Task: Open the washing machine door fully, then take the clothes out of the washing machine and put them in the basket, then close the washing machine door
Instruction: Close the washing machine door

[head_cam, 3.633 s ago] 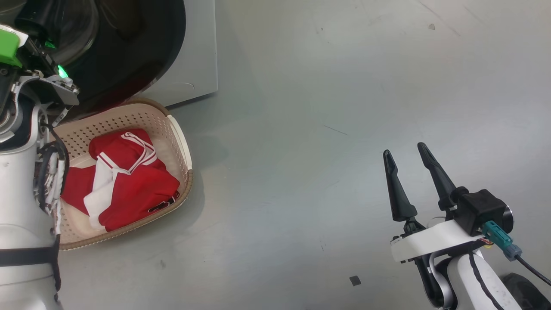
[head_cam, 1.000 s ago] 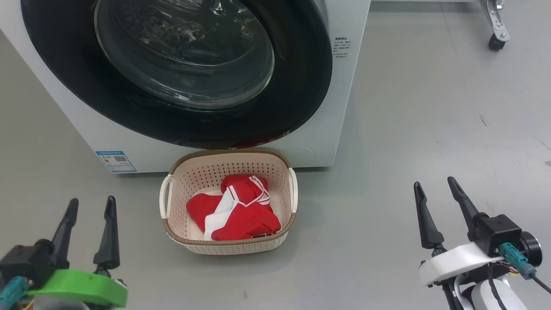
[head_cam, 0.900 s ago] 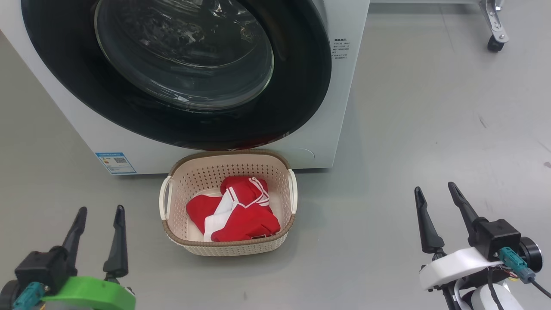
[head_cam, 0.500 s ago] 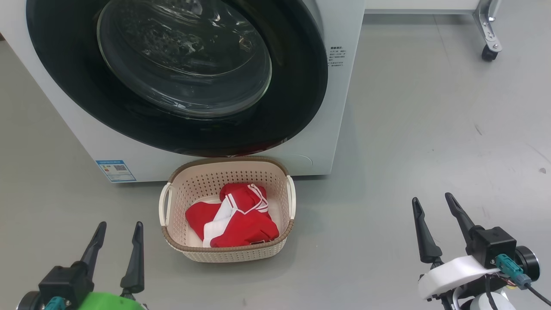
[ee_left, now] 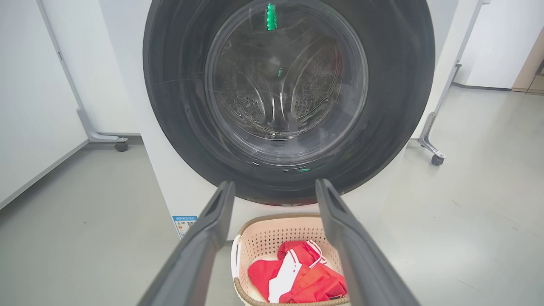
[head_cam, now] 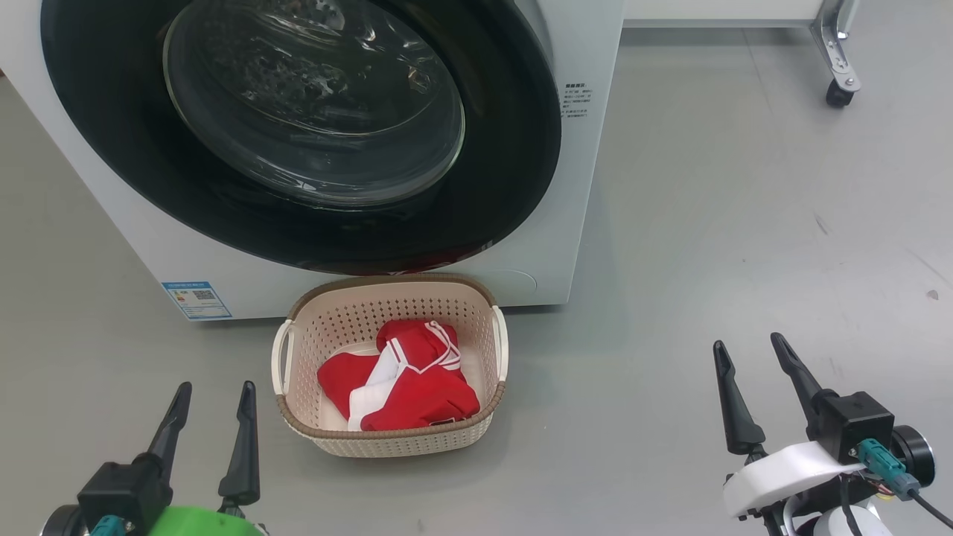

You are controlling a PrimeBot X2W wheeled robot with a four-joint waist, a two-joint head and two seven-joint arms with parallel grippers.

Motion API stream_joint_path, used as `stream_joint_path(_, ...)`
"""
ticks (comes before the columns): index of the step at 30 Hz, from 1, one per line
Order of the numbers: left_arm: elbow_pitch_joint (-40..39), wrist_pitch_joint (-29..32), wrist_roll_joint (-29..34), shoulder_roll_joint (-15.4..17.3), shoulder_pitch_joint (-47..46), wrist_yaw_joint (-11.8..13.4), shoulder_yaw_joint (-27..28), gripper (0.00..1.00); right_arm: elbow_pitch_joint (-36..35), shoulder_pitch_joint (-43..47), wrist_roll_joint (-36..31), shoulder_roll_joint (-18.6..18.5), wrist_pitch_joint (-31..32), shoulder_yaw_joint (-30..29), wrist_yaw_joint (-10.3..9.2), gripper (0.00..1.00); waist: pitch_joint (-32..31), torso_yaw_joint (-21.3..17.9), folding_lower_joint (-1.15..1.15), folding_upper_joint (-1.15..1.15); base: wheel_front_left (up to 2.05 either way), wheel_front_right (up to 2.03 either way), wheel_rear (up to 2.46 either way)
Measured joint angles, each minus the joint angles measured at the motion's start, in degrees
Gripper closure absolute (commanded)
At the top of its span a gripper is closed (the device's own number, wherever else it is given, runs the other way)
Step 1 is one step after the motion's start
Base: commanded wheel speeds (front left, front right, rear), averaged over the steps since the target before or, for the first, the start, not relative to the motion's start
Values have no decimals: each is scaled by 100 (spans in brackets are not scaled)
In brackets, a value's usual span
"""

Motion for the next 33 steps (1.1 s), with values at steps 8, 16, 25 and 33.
stream_joint_path(8,-35,2,82,-107,4,14,-1,0,-24,45,1,-11,118,24,3,100,1,21,0,0,0,0,0)
stream_joint_path(16,-94,38,144,-214,5,14,-58,0,-100,54,1,-108,167,-63,2,100,52,132,0,0,0,0,0)
stream_joint_path(25,-105,45,257,-281,-8,15,-179,0,-97,-103,-33,-398,280,-127,14,100,117,421,0,0,0,0,0)
stream_joint_path(33,-175,69,352,-377,-18,37,-234,0,-85,-820,-97,-595,469,-143,188,100,252,759,0,0,0,0,0)
